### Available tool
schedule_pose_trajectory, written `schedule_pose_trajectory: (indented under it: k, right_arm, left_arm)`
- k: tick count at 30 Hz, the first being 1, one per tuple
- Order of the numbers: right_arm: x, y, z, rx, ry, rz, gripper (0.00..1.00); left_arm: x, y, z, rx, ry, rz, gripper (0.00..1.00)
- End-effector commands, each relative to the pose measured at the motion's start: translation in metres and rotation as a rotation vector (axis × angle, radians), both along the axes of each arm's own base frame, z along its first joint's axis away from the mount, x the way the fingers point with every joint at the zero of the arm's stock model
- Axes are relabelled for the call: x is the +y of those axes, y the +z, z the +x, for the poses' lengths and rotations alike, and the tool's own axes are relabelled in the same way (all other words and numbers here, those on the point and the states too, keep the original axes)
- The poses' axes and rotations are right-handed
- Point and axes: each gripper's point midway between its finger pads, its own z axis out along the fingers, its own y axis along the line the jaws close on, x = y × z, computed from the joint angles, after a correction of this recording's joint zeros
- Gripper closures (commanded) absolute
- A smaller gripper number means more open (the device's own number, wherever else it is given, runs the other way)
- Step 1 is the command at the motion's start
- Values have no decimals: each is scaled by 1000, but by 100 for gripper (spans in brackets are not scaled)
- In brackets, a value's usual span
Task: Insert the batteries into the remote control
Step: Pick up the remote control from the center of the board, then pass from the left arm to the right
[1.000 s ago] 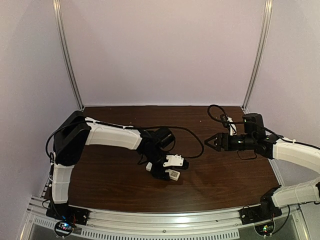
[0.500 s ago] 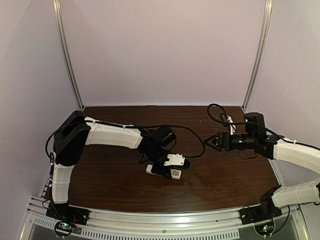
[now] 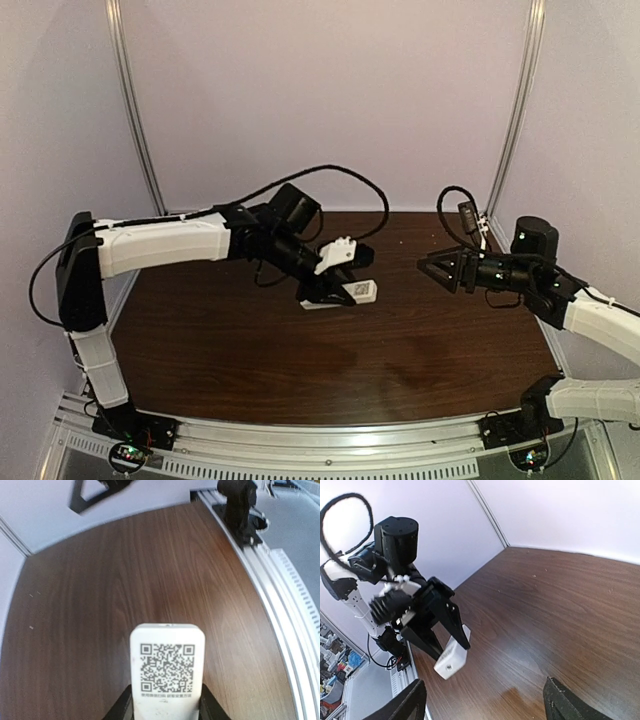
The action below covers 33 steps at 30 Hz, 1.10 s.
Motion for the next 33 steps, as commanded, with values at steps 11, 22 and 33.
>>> schedule_pose_trajectory:
  k: [11, 22, 33]
  right_arm:
    - [59, 114, -52, -421, 238, 93, 18]
    - [97, 121, -62, -589, 272, -21, 19]
    - [124, 126, -66, -630, 304, -42, 33]
  left_arm:
    - [13, 164, -23, 27, -89, -580, 79]
    - [22, 183, -44, 102, -154, -672, 78]
    - [25, 186, -49, 116, -169, -712, 77]
